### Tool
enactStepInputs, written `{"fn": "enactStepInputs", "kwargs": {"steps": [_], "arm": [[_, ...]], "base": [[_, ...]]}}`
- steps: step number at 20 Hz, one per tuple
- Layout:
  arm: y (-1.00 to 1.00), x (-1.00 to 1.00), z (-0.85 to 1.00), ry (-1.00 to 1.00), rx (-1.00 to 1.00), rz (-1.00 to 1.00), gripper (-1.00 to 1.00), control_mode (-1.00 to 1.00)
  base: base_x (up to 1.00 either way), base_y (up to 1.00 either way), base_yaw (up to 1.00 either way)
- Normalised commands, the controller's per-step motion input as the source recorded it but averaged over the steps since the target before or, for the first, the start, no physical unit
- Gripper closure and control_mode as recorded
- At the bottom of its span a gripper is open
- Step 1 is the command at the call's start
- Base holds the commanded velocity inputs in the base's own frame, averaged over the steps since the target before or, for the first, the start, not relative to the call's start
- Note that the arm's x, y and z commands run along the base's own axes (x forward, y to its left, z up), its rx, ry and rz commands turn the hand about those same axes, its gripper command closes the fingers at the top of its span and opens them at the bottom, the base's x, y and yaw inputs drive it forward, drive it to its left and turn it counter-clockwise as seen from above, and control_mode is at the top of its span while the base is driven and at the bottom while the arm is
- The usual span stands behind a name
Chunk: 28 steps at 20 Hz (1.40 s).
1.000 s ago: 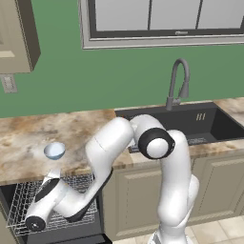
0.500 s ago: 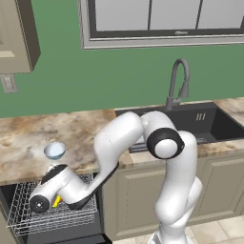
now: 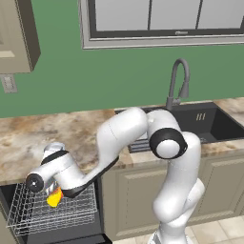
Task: Pick up the cup and bowl from the counter, place them in the dishwasher, and close the dishwasher door.
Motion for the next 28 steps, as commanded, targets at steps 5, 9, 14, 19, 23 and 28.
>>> {"fn": "enactStepInputs", "kwargs": {"steps": [5, 9, 14, 19, 23, 28], "arm": [[0.00, 0.38, -0.04, 0.00, -0.12, 0.00, -1.00, -1.00], [0.00, 0.39, -0.19, 0.00, -0.01, 0.00, -1.00, -1.00], [0.01, 0.39, -0.43, 0.00, 0.00, 0.00, -1.00, -1.00], [0.12, 0.43, -0.25, 0.00, 0.00, 0.00, -1.00, -1.00], [0.31, 0.39, -0.12, 0.00, 0.00, 0.00, -1.00, -1.00], [0.37, 0.37, -0.27, 0.00, 0.00, 0.00, -1.00, -1.00]], "base": [[0.00, 0.00, 0.00], [0.00, 0.00, 0.00], [0.00, 0.00, 0.00], [0.00, 0.00, 0.00], [0.00, 0.00, 0.00], [0.00, 0.00, 0.00]]}}
